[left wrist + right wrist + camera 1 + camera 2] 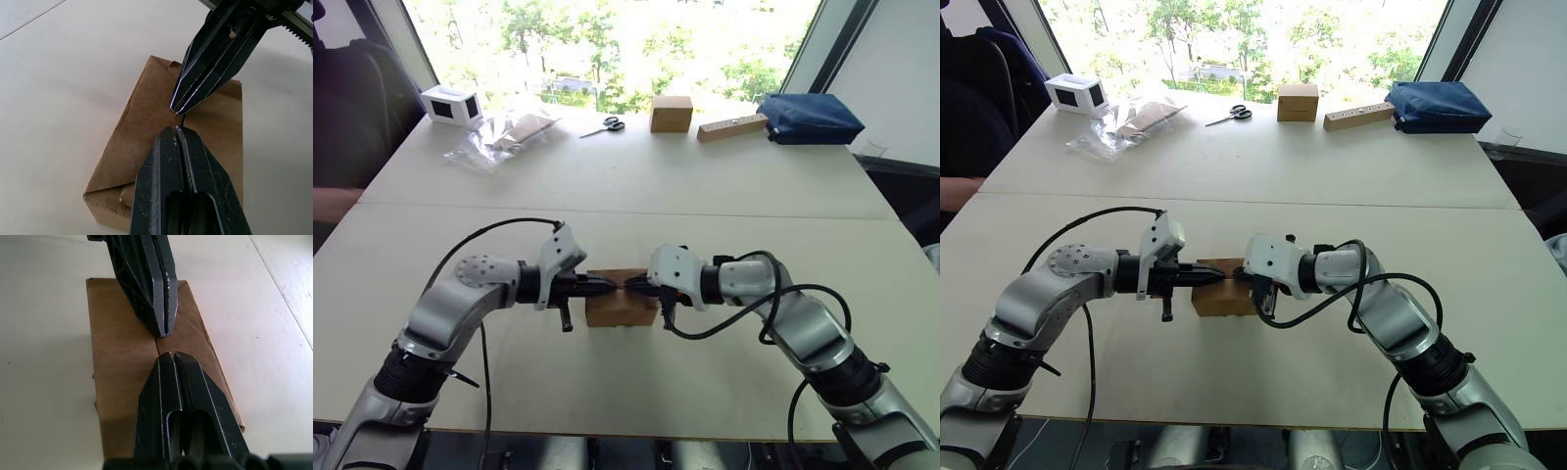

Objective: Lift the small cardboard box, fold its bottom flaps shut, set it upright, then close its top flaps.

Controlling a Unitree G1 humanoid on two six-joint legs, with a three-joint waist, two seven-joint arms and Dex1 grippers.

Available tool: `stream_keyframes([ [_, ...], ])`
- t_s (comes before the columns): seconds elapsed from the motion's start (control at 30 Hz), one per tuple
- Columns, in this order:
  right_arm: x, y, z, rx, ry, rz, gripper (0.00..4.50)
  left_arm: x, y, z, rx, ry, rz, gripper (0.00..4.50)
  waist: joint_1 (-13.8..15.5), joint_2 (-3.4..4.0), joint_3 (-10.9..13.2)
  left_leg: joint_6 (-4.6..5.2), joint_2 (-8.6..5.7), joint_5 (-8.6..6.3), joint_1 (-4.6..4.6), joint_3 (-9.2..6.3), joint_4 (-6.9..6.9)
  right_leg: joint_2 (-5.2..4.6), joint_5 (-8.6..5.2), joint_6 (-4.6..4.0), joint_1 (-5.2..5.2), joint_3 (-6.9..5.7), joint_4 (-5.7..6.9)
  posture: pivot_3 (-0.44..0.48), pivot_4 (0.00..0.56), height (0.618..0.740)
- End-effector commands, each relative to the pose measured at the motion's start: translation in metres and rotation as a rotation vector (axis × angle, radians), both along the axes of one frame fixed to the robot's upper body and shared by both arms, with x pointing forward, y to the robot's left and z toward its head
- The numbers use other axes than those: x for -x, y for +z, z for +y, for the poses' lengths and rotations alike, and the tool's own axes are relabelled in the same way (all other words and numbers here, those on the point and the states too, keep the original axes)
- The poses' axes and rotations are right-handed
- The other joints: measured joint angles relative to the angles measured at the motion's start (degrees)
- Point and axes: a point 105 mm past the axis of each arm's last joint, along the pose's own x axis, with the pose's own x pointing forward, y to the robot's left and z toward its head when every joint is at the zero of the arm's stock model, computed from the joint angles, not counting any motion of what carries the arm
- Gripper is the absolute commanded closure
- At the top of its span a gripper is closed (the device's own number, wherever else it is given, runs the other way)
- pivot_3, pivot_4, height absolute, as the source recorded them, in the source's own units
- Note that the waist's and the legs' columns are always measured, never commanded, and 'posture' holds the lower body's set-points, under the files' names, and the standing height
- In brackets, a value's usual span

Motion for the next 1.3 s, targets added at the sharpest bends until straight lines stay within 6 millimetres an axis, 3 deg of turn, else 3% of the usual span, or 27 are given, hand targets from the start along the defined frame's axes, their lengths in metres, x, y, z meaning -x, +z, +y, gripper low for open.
stream_keyframes([
  [0.03,-0.002,0.004,-0.001,0.007,-0.002,-0.026,4.50,0.000,0.004,-0.001,0.006,-0.005,-0.027,4.48,-0.01,0.00,0.00,0.00,0.00,0.00,0.00,0.00,0.00,0.00,0.00,0.00,0.00,0.00,0.00,0.000,0.150,0.740],
  [0.17,-0.003,0.007,-0.003,-0.017,-0.012,-0.027,4.50,-0.006,0.010,0.001,0.056,0.036,-0.025,4.48,0.02,0.00,0.00,0.00,0.00,0.00,0.00,0.00,0.00,0.00,0.00,0.00,0.00,0.00,0.00,0.000,0.150,0.740],
  [0.27,-0.005,0.028,-0.005,-0.160,-0.031,-0.070,4.50,-0.019,0.052,0.011,0.298,0.188,-0.240,4.48,0.08,-0.03,0.02,0.00,0.01,0.00,-0.02,-0.01,0.01,-0.02,0.00,0.01,0.00,0.00,0.00,0.000,0.150,0.740],
  [0.37,-0.006,0.043,-0.017,-0.267,-0.074,-0.098,4.50,-0.018,0.054,0.021,0.316,0.265,-0.118,4.48,-0.03,-0.03,0.02,-0.01,0.02,0.00,-0.03,-0.03,0.00,-0.03,0.01,0.01,-0.01,-0.01,0.00,0.000,0.150,0.740],
  [0.6,0.004,0.080,-0.054,-0.665,-0.241,0.040,4.50,-0.015,0.081,0.063,0.309,0.382,-0.163,4.48,-0.05,-0.02,0.01,-0.02,0.04,0.01,-0.02,-0.04,-0.01,-0.02,0.01,0.01,-0.01,-0.01,0.02,0.000,0.150,0.740],
  [0.63,0.009,0.077,-0.059,-0.683,-0.257,0.080,4.50,-0.013,0.079,0.071,0.288,0.404,-0.158,4.48,-0.04,-0.01,0.01,-0.03,0.04,0.01,-0.02,-0.04,-0.02,-0.02,0.01,0.01,-0.01,-0.01,0.02,0.000,0.150,0.740],
  [0.73,0.029,0.056,-0.076,-0.668,-0.318,0.208,4.50,0.012,0.046,0.090,0.112,0.414,-0.091,4.48,-0.10,0.04,-0.01,-0.05,0.05,0.00,0.01,-0.01,-0.11,-0.04,0.00,0.00,0.02,0.01,-0.04,0.000,0.150,0.740],
  [0.87,0.055,0.022,-0.093,-0.572,-0.372,0.374,4.50,0.048,0.003,0.098,-0.040,0.336,0.005,4.48,-0.16,0.07,0.03,0.00,0.00,-0.04,0.08,0.20,-0.20,-0.17,-0.09,-0.16,0.00,0.11,-0.16,0.000,0.150,0.740],
  [1.0,0.071,-0.009,-0.110,-0.439,-0.410,0.483,4.50,0.064,-0.010,0.096,0.013,0.325,0.084,4.48,0.58,0.16,0.01,-0.01,0.03,-0.04,0.16,0.10,-0.17,-0.17,-0.14,-0.30,0.11,0.06,-0.26,0.000,0.150,0.740],
  [1.13,0.089,-0.021,-0.113,-0.362,-0.384,0.562,4.50,0.082,-0.027,0.096,-0.012,0.295,0.170,4.48,0.72,0.18,0.00,0.04,0.09,-0.10,0.51,0.13,-0.30,-0.15,-0.17,-0.35,0.44,0.06,-0.54,0.000,0.150,0.740],
  [1.3,0.095,-0.027,-0.114,-0.333,-0.383,0.567,4.50,0.082,-0.032,0.101,0.009,0.323,0.197,4.48,1.23,0.18,-0.01,0.05,0.09,-0.09,0.54,0.16,-0.46,-0.10,-0.16,-0.36,0.46,0.06,-0.68,0.000,0.150,0.740],
])
